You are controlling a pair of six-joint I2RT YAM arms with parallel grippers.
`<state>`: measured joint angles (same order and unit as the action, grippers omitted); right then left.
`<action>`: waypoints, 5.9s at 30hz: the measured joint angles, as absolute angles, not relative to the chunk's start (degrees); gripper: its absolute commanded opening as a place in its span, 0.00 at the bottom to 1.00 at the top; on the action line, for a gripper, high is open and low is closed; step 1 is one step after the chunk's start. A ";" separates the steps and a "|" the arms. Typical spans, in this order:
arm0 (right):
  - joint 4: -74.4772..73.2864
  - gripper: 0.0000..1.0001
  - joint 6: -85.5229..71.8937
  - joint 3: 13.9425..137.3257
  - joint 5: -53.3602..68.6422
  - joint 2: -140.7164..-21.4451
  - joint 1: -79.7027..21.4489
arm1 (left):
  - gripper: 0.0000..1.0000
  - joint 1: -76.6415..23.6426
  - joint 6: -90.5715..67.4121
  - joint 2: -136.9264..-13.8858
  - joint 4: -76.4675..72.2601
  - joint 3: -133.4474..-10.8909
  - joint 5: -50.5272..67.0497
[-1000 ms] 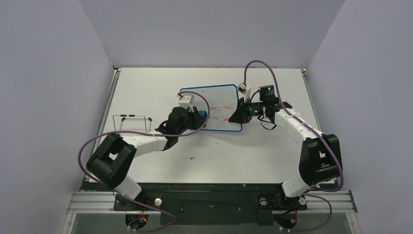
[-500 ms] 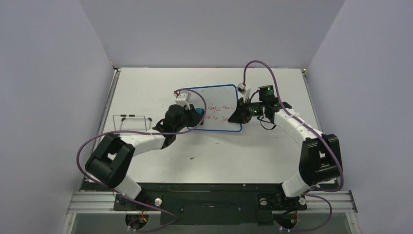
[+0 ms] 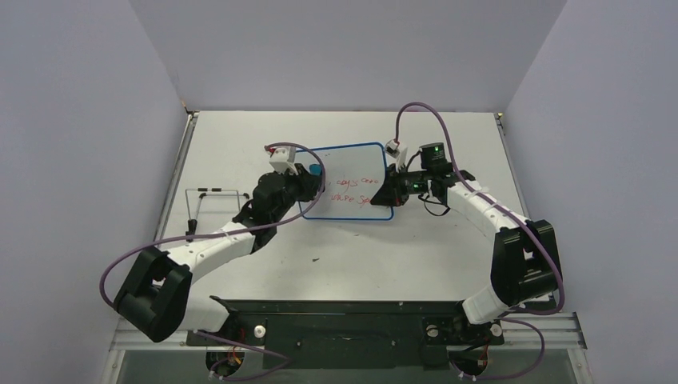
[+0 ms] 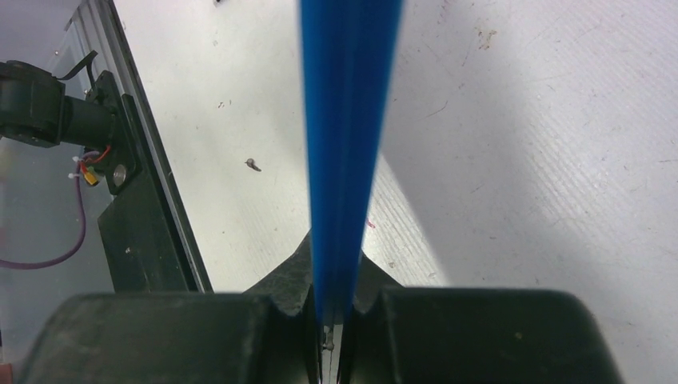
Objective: Erase the whiteboard
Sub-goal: Erase the whiteboard at the whiteboard stand.
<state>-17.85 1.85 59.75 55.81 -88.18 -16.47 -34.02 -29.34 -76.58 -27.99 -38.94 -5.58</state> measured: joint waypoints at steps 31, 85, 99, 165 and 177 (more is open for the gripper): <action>-15.97 0.00 -1.96 58.22 54.76 -87.09 -15.92 | 0.00 -32.32 -29.85 -88.03 -25.47 -43.11 -8.16; -16.03 0.00 0.67 58.22 54.59 -86.98 -16.45 | 0.00 -31.42 -29.87 -69.78 -32.56 -28.23 1.19; -16.12 0.00 1.02 58.22 53.98 -86.65 -16.97 | 0.00 -35.14 -29.39 -86.94 -32.14 -38.41 -0.10; -14.26 0.00 1.30 58.26 51.83 -86.46 -16.32 | 0.00 -38.35 -30.06 -92.68 -40.69 -41.39 -1.30; -14.00 0.00 2.37 58.30 51.72 -86.46 -17.96 | 0.00 -39.00 -29.12 -90.32 -43.62 -37.82 -5.98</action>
<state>-14.00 2.37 58.30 51.72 -86.46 -17.96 -39.00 -29.12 -90.32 -43.62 -37.82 -5.98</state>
